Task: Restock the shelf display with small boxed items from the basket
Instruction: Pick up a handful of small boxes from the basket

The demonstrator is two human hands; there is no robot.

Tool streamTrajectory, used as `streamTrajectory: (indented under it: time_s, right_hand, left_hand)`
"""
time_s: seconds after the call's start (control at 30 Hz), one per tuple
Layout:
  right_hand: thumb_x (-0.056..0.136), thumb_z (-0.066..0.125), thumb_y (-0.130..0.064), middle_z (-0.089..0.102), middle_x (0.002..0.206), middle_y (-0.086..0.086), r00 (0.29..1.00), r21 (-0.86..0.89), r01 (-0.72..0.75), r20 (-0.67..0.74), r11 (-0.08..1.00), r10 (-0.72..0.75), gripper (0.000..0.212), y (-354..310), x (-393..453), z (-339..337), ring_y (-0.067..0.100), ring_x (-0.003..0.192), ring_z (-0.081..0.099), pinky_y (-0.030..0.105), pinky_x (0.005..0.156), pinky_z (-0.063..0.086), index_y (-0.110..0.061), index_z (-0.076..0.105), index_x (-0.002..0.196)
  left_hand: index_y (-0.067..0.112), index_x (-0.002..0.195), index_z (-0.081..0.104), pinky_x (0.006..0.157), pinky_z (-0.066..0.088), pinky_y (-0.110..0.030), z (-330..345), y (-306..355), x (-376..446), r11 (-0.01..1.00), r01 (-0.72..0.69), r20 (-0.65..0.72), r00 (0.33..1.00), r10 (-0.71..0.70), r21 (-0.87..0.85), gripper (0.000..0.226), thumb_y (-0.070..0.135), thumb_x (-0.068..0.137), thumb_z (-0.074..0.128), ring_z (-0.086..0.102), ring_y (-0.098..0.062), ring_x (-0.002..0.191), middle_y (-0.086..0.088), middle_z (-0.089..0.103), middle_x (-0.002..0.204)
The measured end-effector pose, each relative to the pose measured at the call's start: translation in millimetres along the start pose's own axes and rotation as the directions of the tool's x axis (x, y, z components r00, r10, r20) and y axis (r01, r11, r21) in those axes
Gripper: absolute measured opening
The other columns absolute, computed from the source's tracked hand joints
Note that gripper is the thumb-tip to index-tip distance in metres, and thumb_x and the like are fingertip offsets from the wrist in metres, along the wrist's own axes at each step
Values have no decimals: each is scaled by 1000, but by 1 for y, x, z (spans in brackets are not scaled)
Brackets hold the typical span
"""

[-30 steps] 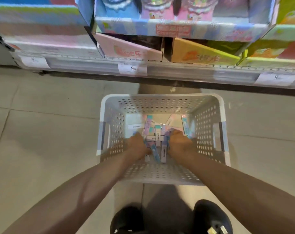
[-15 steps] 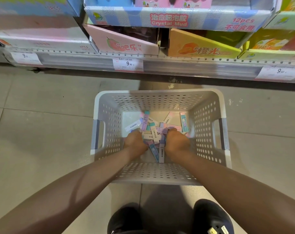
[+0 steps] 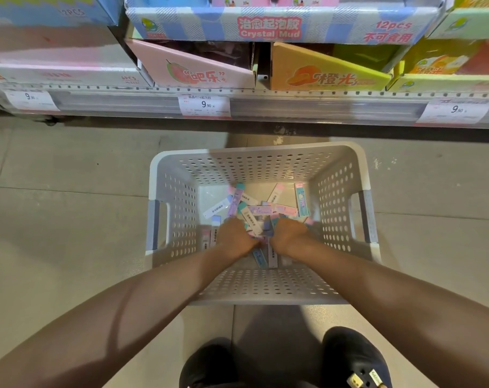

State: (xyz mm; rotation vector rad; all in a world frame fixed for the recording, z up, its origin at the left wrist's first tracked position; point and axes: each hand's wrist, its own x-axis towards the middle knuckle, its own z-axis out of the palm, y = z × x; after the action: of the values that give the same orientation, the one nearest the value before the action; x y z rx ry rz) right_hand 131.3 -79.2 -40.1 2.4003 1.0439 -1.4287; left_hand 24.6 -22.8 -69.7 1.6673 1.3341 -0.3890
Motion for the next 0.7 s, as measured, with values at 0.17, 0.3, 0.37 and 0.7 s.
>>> streamTrajectory:
  time_s: [0.17, 0.3, 0.37, 0.7]
  right_hand:
    - [91, 46, -11, 53, 128, 17, 999, 1, -18, 32, 1000, 18, 32, -6, 1, 10, 29, 118, 51, 33, 93, 45, -2, 46, 122]
    - [91, 44, -7, 54, 128, 15, 999, -46, -31, -40, 998, 29, 32, -10, -1, 16, 30, 118, 52, 36, 92, 46, -2, 48, 123]
    - [92, 42, -7, 56, 125, 13, 996, -81, -17, -86, 997, 10, 30, -12, -3, 19, 29, 115, 54, 35, 88, 48, -3, 49, 121]
    - [93, 40, -11, 54, 128, 13, 996, -83, 17, -82, 996, -24, 32, -16, -2, 22, 30, 116, 53, 35, 90, 45, -5, 47, 124]
  left_hand:
    - [7, 98, 66, 69, 53, -32, 5, -4, 2, 992, -74, -30, 997, 77, 104, 33, 21, 70, 78, 68, -29, 84, -14, 71, 94]
    - [11, 101, 67, 68, 47, -26, 6, -5, 1, 991, -76, -38, 996, 81, 108, 32, 20, 71, 72, 66, -25, 93, -10, 71, 100]
    - [13, 102, 66, 66, 43, -24, 5, -5, 1, 988, -92, -15, 995, 94, 123, 31, 21, 73, 70, 65, -25, 93, -10, 70, 101]
    - [-4, 109, 49, 74, 41, -35, -9, -5, 1, 900, -214, 93, 977, 193, 380, 26, 16, 92, 41, 57, -35, 98, -22, 59, 110]
